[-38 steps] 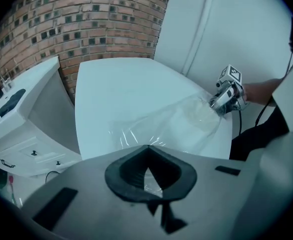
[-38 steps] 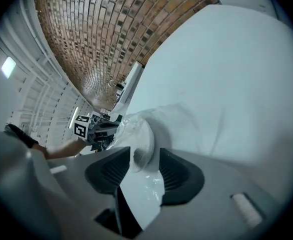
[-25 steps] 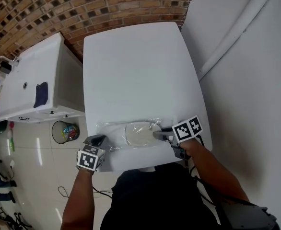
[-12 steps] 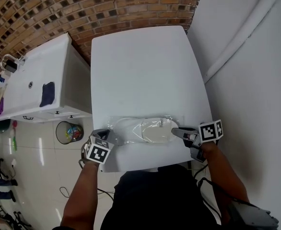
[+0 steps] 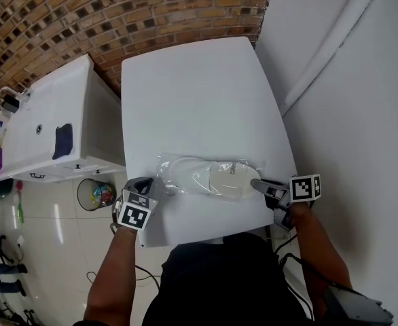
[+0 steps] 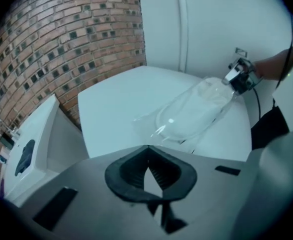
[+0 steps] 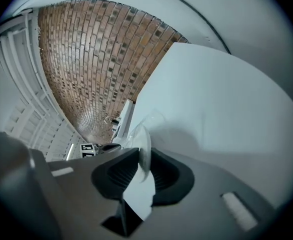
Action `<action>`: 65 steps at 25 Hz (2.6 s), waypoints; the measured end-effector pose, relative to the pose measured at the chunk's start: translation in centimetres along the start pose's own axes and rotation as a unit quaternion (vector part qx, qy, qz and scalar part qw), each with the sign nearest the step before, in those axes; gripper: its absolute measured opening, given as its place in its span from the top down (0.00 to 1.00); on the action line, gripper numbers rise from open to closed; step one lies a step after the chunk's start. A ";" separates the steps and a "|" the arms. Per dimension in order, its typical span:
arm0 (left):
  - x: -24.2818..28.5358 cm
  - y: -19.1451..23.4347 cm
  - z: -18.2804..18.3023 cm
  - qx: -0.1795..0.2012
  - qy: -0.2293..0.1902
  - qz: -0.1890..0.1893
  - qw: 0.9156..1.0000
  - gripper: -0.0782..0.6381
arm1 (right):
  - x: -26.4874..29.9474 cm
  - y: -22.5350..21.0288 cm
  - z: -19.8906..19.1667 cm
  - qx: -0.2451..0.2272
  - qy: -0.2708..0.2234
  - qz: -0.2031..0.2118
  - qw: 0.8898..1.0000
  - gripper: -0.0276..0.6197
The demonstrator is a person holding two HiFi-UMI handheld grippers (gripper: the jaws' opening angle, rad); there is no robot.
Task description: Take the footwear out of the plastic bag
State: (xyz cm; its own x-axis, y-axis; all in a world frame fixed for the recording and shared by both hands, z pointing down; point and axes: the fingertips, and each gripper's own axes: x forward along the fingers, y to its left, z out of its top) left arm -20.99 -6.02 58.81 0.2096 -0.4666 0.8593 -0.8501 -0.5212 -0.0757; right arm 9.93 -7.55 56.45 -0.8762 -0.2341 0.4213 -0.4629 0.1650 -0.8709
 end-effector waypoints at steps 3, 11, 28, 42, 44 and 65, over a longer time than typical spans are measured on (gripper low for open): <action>0.1 -3.7 3.7 0.038 -0.043 -0.051 0.997 0.70 | 0.8 0.5 -0.3 -0.011 0.000 0.000 1.000 0.84; 3.1 -7.5 5.8 0.059 -0.006 -0.085 0.995 0.72 | 3.1 1.7 -0.7 -0.034 -0.004 -0.001 0.999 0.84; 4.2 -7.8 5.9 0.141 0.012 -0.053 0.989 0.87 | 1.5 1.5 0.4 0.053 -0.032 0.051 0.997 0.86; 4.3 -7.0 5.8 0.155 0.016 -0.037 0.987 0.87 | -2.9 0.3 0.9 0.058 -0.063 0.032 0.996 0.88; 4.4 -6.5 5.6 0.154 0.020 -0.032 0.987 0.87 | -3.1 0.3 1.0 0.048 -0.068 0.041 0.996 0.88; 5.6 0.7 4.1 0.062 0.059 0.030 0.996 0.88 | -8.6 -0.4 3.5 0.045 -0.133 0.018 0.990 0.89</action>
State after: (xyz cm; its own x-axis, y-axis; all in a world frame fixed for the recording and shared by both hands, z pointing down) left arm -18.46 -11.89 61.47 0.0953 -0.4158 0.9045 -0.7920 -0.5821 -0.1841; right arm 18.09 -8.98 52.31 -0.8203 -0.4752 0.3184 -0.4077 0.0953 -0.9081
